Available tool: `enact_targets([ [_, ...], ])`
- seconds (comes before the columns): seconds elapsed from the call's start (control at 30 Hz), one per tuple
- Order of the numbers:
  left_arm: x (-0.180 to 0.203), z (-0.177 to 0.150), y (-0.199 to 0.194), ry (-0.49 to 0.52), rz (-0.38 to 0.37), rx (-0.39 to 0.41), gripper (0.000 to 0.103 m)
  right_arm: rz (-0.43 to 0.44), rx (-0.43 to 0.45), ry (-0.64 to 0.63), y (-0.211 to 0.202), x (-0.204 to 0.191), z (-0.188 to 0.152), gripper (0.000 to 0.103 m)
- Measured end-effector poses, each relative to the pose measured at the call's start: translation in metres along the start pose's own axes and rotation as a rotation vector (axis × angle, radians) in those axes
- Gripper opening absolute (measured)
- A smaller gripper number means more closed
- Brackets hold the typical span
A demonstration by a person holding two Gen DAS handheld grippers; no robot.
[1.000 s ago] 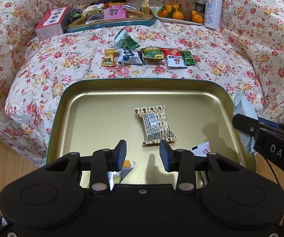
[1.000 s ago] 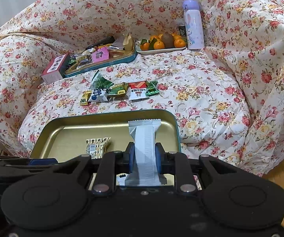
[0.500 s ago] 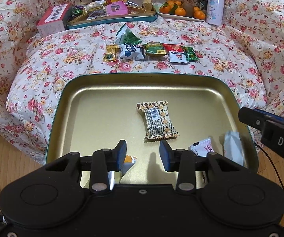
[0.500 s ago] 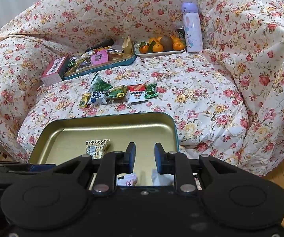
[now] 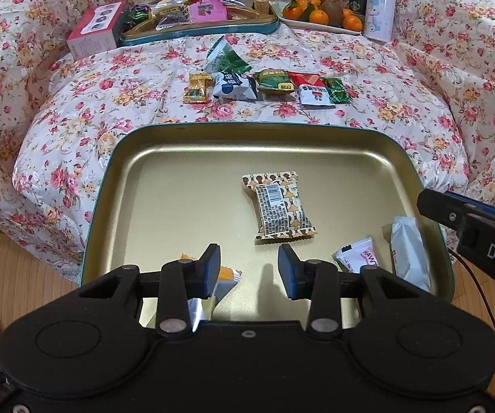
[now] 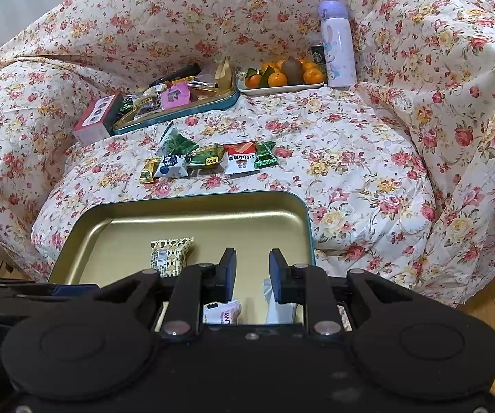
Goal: Organize snacks
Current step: 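Open left tool to drop the barcode packet while right tool releases the white packet, then move both open tools toward the loose snack packets on the sofa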
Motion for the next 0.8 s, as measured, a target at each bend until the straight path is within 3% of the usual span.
enact_targets([
  [0.8,-0.0050,-0.0006,0.0011,-0.008,0.037,-0.007,0.047,0.018,-0.006,-0.001,-0.0022,-0.0015,-0.0004,0.023],
])
Point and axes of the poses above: each gripper's, at about its wrist camera, not at the fingertips, and y roughly the way its jaws point, x to its right, z to its top, the point moved 4 cm from there along y, roughly the way its jaws point, and after that the axes turned 7 degrees about x, right-handed, at the moved point
